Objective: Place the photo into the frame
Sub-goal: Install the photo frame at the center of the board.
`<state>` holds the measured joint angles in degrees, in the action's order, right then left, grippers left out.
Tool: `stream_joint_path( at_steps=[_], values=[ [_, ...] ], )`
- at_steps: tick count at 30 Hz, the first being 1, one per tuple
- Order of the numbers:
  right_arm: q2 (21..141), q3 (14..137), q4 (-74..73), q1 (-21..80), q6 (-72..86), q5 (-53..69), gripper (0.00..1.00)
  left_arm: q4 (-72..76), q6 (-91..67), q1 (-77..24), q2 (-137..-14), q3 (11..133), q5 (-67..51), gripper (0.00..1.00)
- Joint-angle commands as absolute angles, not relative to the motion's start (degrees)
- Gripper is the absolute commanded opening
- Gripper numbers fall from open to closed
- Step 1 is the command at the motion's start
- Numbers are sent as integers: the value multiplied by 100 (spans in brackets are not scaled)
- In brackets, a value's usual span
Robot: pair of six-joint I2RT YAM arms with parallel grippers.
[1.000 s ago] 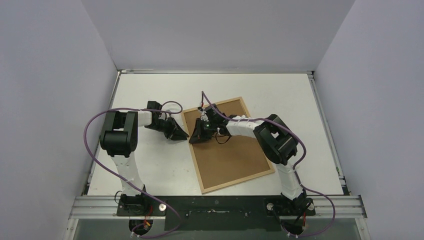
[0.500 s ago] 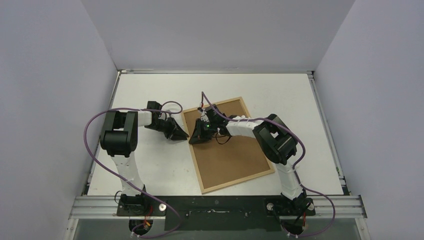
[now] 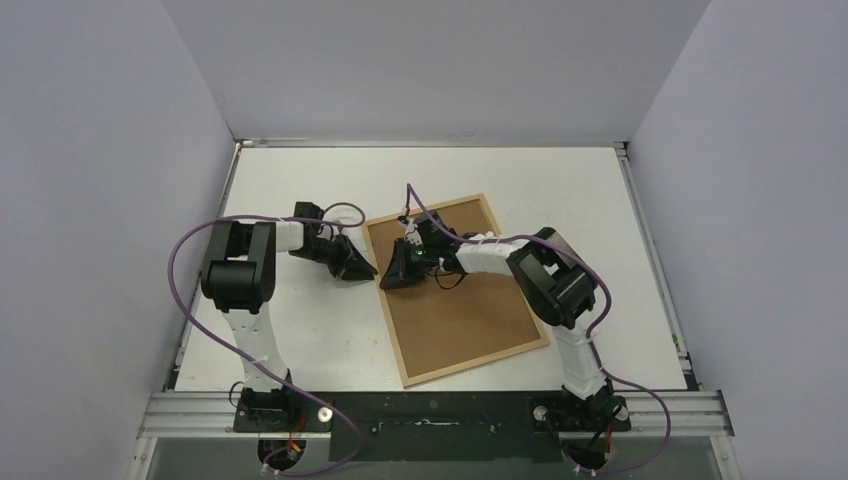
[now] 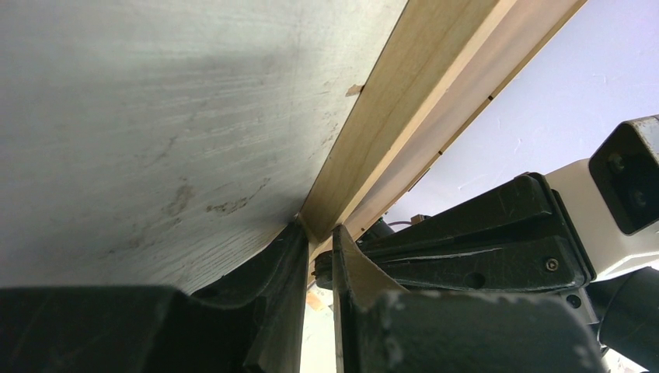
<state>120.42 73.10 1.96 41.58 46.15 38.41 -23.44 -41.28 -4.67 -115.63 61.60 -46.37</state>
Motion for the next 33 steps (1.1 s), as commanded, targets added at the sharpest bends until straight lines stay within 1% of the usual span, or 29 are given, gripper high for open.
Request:
stream_joint_path(
  at_steps=[1, 17, 22, 24, 28, 33],
  values=[
    [12263, 7084, -323, 4017, 4309, 3233, 0, -2759, -3675, -545, -12130, 5862, -2742, 10],
    [12423, 6624, -233, 3911, 4160, 3101, 0, -2793, -3709, -549, -12113, 5885, -2695, 9],
    [12036, 6682, -56, 3883, 4303, 3184, 0, -2805, -3715, -553, -12009, 5944, -2777, 9],
    [11738, 6729, 435, 3803, 4588, 3315, 0, -2804, -3711, -543, -11962, 6001, -2852, 9],
    [11390, 6931, 1344, 3642, 5232, 3443, 0, -2724, -3668, -543, -11897, 6119, -3086, 15],
    [11807, 7718, 1469, 3636, 5516, 3600, 0, -2316, -3736, -544, -11858, 6111, -3373, 30]
  ],
)
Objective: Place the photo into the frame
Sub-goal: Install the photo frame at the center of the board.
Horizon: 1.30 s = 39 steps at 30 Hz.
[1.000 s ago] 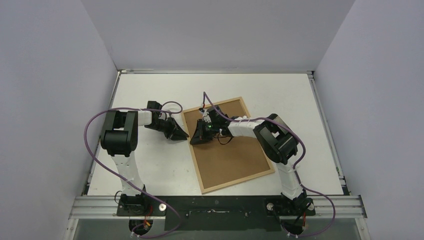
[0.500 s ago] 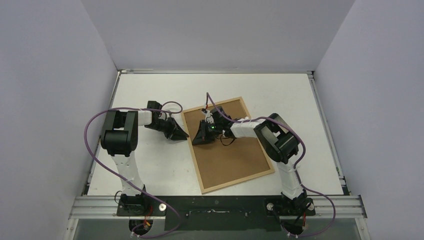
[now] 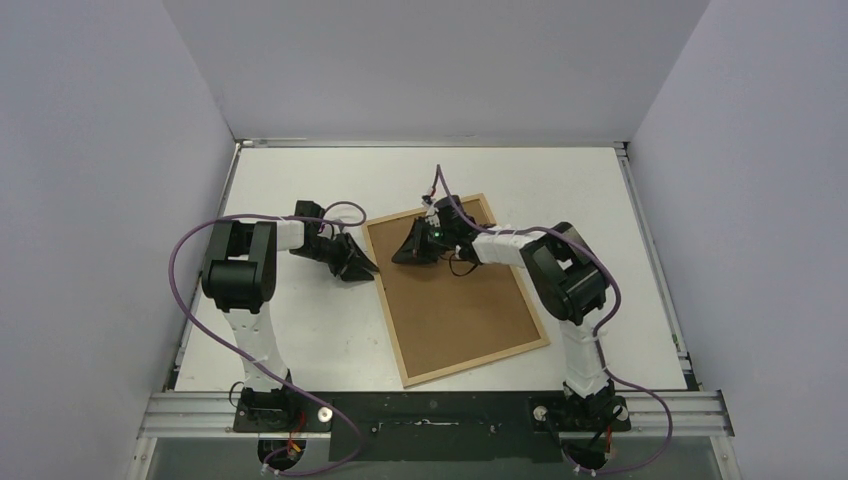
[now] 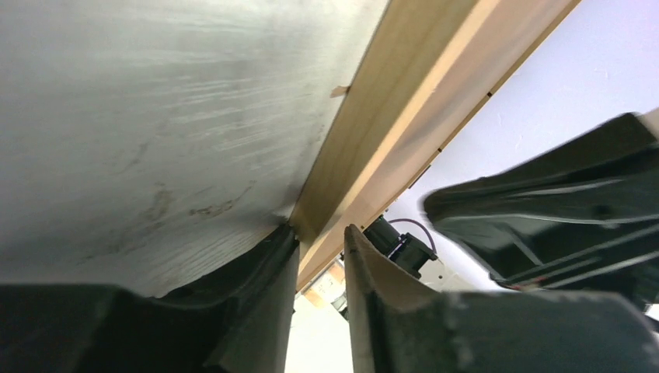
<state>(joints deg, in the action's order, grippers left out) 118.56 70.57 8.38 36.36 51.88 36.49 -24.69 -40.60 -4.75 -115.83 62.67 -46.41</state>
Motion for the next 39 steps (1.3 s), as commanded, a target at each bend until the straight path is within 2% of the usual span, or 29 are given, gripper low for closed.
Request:
stream_joint_path(
  at_steps=[1, 5, 11, 17, 31, 39],
  values=[
    [11911, 7834, 1525, 3645, 5571, 3599, 0, -2284, -3744, -540, -11869, 6116, -3390, 32],
    [12341, 8211, 1786, 3671, 5907, 3582, 0, -2162, -3774, -549, -11920, 6114, -3366, 36],
    [12997, 8188, 3004, 3818, 6885, 3110, 0, -2367, -3780, -585, -12162, 6098, -3076, 20],
    [13149, 8325, 2799, 3806, 6734, 2756, 0, -2557, -3733, -620, -12274, 5991, -2786, 13],
    [13401, 8572, 2067, 3836, 6366, 2377, 0, -2646, -3649, -624, -12448, 6008, -2722, 11],
    [13303, 8227, 3054, 3793, 6696, 2542, 0, -2635, -3630, -624, -12499, 6025, -2741, 10]
  ],
)
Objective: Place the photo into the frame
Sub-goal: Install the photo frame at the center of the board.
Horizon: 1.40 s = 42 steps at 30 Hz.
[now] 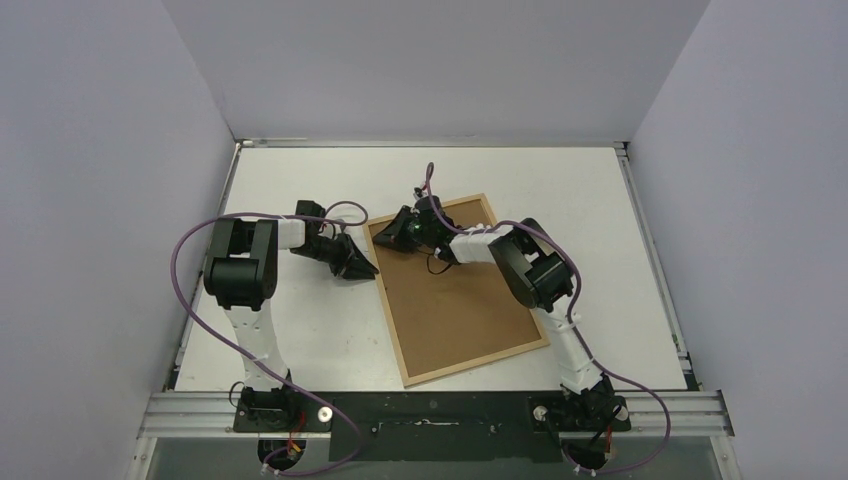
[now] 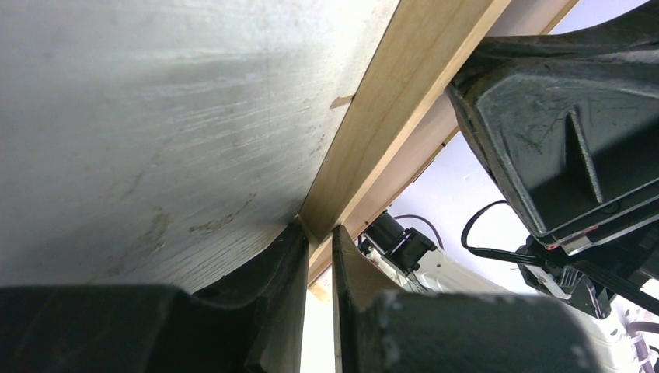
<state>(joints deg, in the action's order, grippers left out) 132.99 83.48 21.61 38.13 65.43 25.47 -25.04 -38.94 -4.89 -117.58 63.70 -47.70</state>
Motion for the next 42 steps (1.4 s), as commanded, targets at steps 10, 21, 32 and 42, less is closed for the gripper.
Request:
stream_joint_path(
  at_steps=[10, 21, 32, 42],
  values=[
    [13551, 8494, 2722, 3853, 6606, 2733, 0, -2655, -3630, -624, -12512, 6038, -2716, 10],
    [13570, 8402, 2445, 3850, 6456, 2707, 0, -2674, -3601, -622, -12541, 6067, -2716, 10],
    [13827, 8084, 4438, 3735, 7795, 3047, 0, -2776, -3542, -623, -12594, 6141, -2682, 9],
    [13689, 7948, 3963, 3752, 7411, 3079, 0, -2850, -3492, -615, -12630, 6213, -2665, 8]
  ],
)
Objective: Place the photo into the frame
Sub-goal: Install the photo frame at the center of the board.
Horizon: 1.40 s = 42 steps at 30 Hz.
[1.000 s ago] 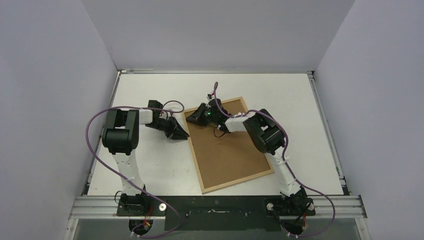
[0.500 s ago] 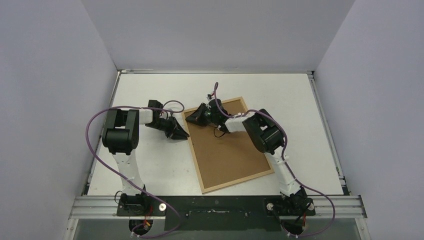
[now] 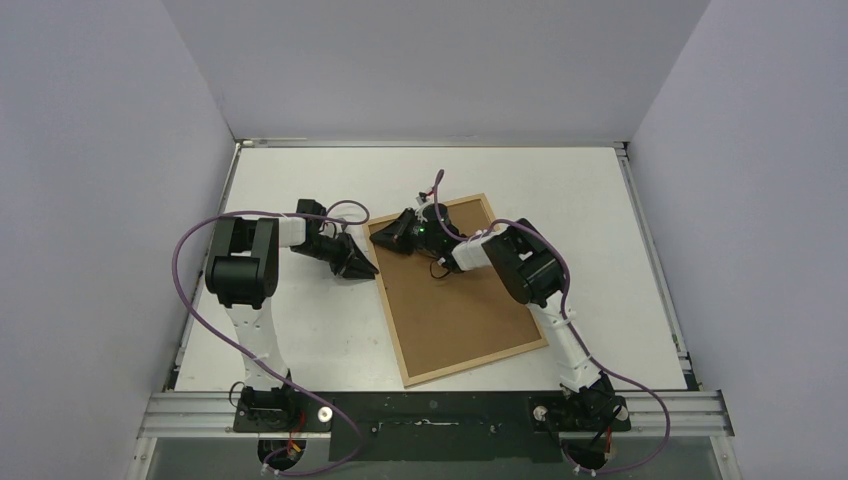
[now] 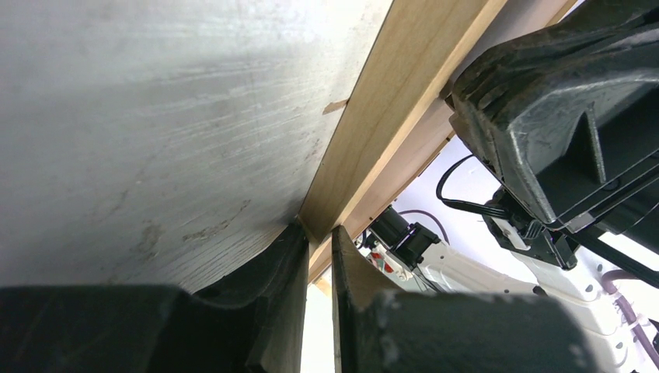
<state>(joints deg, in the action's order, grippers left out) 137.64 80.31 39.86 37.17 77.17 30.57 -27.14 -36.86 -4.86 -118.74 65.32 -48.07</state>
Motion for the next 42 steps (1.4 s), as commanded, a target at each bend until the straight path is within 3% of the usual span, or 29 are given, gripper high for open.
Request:
stream_joint_path(
  at_steps=[1, 10, 27, 42],
  values=[
    [13663, 7948, 3824, 3761, 7317, 3074, 0, -2854, -3490, -615, -12630, 6214, -2657, 8],
    [13512, 8076, 2632, 3786, 6623, 2766, 0, -2874, -3459, -607, -12630, 6215, -2654, 8],
    [13492, 8125, 2214, 3784, 6460, 2750, 0, -2892, -3453, -604, -12639, 6234, -2654, 7],
    [13477, 8194, 823, 3876, 5740, 2427, 0, -2892, -3455, -606, -12630, 6215, -2635, 6]
  ],
)
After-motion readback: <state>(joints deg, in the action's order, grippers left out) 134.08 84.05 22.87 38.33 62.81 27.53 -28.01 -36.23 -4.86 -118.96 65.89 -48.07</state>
